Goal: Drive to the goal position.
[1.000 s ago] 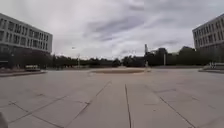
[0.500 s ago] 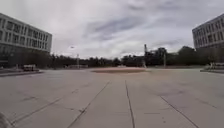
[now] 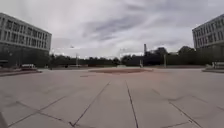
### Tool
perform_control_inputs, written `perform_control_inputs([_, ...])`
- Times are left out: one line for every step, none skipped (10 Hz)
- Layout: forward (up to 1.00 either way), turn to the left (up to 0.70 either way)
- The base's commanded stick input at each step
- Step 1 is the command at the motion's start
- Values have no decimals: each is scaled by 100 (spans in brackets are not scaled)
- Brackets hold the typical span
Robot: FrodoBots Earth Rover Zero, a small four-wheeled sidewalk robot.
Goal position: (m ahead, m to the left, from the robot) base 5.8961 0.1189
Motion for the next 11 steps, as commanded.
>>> perform_control_inputs([70,0])
perform_control_inputs([70,0])
perform_control_inputs([70,0])
perform_control_inputs([70,0])
perform_control_inputs([70,0])
perform_control_inputs([70,0])
perform_control_inputs([70,0])
perform_control_inputs([70,0])
perform_control_inputs([70,0])
perform_control_inputs([70,0])
perform_control_inputs([70,0])
